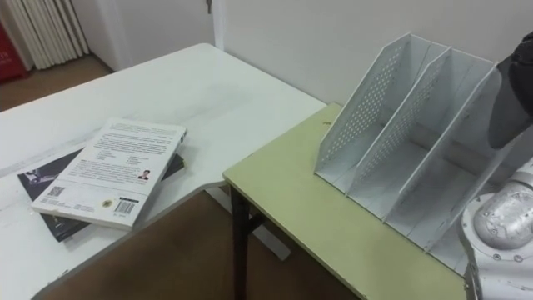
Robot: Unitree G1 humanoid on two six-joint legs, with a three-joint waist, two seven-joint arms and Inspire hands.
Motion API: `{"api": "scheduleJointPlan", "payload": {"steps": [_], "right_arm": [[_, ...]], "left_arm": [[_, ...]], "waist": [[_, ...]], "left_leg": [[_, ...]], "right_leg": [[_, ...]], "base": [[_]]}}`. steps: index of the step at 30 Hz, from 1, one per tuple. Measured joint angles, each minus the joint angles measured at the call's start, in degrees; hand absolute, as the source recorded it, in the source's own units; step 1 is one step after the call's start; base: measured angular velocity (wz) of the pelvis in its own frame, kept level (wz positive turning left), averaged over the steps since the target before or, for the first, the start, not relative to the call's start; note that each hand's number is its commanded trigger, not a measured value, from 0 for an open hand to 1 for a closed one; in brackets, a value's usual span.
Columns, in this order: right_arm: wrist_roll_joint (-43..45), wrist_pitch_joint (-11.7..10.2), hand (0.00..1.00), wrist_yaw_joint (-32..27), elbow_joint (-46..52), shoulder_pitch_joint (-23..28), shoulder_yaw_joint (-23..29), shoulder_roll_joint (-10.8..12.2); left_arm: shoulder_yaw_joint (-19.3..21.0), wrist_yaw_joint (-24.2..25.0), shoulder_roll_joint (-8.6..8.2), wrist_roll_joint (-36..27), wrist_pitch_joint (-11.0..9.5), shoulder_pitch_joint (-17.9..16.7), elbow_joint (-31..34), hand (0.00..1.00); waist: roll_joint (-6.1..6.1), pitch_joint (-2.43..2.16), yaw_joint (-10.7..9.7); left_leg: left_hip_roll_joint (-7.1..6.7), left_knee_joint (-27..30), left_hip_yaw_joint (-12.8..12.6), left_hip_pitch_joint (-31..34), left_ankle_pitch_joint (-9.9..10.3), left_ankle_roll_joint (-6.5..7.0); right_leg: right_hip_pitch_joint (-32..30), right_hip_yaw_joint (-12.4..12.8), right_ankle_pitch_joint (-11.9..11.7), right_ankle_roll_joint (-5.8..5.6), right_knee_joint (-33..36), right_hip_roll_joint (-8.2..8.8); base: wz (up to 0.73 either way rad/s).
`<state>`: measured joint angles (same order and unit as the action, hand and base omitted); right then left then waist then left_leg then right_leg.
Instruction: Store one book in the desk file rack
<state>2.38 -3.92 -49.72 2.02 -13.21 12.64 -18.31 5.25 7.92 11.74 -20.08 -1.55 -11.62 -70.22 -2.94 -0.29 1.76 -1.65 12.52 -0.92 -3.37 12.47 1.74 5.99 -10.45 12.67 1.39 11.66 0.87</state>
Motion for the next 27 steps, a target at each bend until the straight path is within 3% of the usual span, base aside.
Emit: {"api": "scheduleJointPlan", "payload": {"steps": [14,20,22,23,27], "right_arm": [[-0.13,-0.28,1.00,-2.87,-4.19,-0.01,0.03,-0.07],[-0.33,-0.31,1.00,-2.77,-6.77,0.00,-0.04,-0.08],[-0.39,-0.30,1.00,-2.63,-7.78,0.00,-0.11,-0.08],[-0.43,-0.30,1.00,-2.59,-8.23,-0.01,-0.14,-0.09],[-1.15,-0.19,1.00,-1.28,-10.31,-0.01,-0.27,-0.08]], "left_arm": [[-2.18,-0.97,0.04,1.86,0.42,-0.19,0.36,0.00],[-2.28,-1.00,0.03,2.25,1.83,-0.36,-0.18,0.00],[-2.56,-1.03,0.06,2.27,2.11,-0.39,-0.19,0.00],[-3.13,-1.08,0.12,2.27,2.32,-0.35,-0.16,0.00],[-3.77,-1.19,0.16,3.21,3.41,-0.38,-0.09,0.00]], "waist": [[0.60,-0.04,-0.09],[0.47,0.39,0.05],[0.55,0.38,0.14],[0.90,0.14,0.16],[0.67,0.24,0.17]], "left_leg": [[-0.04,1.11,0.38,0.59,-0.02,0.00],[-0.10,1.22,0.26,1.08,0.00,0.01],[-0.11,1.24,0.22,1.35,-0.02,0.03],[-0.12,1.25,0.18,1.79,-0.07,0.09],[-0.13,1.03,0.10,1.78,-0.10,0.11]], "right_leg": [[0.13,-0.70,-0.01,0.02,0.05,0.06],[-0.12,-0.47,0.00,0.01,-0.15,0.08],[-0.61,-0.43,0.00,0.01,-0.14,0.09],[-1.08,-0.41,-0.01,0.03,-0.04,0.10],[-1.13,-0.43,-0.01,0.02,-0.07,0.11]], "base": [[0.01],[0.00],[0.00],[0.00],[0.00]]}}
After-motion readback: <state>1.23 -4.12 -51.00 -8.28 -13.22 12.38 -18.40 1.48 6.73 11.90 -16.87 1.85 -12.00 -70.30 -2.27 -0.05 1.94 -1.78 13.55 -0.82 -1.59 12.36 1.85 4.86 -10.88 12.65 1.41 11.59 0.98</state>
